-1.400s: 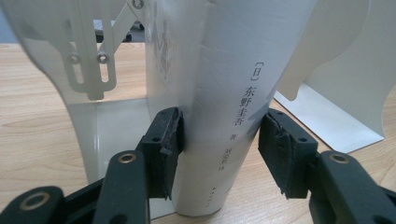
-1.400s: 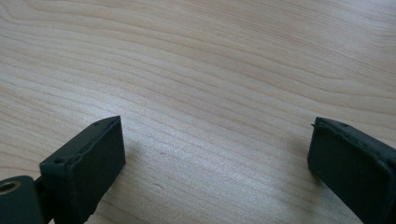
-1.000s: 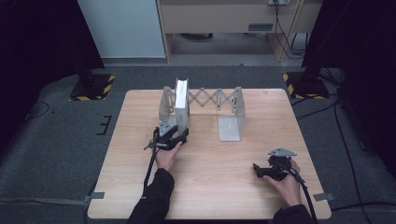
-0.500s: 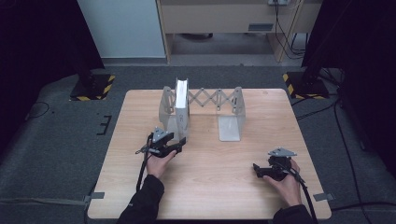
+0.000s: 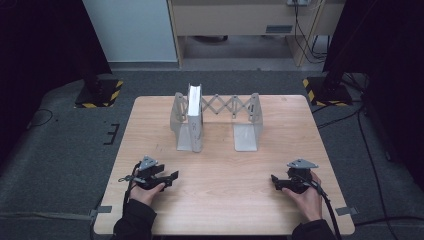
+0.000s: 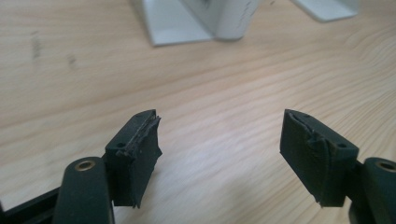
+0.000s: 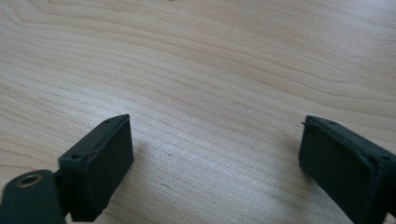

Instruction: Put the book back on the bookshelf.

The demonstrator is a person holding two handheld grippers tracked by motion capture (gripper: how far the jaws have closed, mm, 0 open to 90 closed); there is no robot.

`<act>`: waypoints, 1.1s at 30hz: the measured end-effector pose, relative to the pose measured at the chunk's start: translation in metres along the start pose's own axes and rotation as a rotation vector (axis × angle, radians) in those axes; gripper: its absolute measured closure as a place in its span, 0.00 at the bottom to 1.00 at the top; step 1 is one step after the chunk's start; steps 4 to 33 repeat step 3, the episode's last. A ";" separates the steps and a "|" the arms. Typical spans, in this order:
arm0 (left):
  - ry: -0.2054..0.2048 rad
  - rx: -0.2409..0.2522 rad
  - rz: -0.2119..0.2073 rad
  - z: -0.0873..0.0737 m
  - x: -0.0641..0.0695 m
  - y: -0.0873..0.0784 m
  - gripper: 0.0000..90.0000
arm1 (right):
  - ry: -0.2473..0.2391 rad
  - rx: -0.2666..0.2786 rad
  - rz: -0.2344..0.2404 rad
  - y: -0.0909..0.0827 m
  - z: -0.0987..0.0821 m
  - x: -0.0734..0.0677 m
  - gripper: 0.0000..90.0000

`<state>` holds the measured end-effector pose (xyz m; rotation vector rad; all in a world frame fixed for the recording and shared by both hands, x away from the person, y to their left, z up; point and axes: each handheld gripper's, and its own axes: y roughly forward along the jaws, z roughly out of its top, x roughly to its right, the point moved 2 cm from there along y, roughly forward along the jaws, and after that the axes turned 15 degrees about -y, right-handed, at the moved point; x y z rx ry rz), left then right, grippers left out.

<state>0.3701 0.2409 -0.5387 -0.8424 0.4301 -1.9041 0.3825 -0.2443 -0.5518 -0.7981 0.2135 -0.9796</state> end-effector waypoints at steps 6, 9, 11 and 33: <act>0.007 0.000 0.029 -0.003 -0.005 -0.003 0.28 | 0.002 0.013 0.001 -0.002 0.000 0.001 0.25; 0.007 0.000 0.029 -0.003 -0.005 -0.003 0.28 | 0.002 0.013 0.001 -0.002 0.000 0.001 0.25; 0.007 0.000 0.029 -0.003 -0.005 -0.003 0.28 | 0.002 0.013 0.001 -0.002 0.000 0.001 0.25; 0.007 0.000 0.029 -0.003 -0.005 -0.003 0.28 | 0.002 0.013 0.001 -0.002 0.000 0.001 0.25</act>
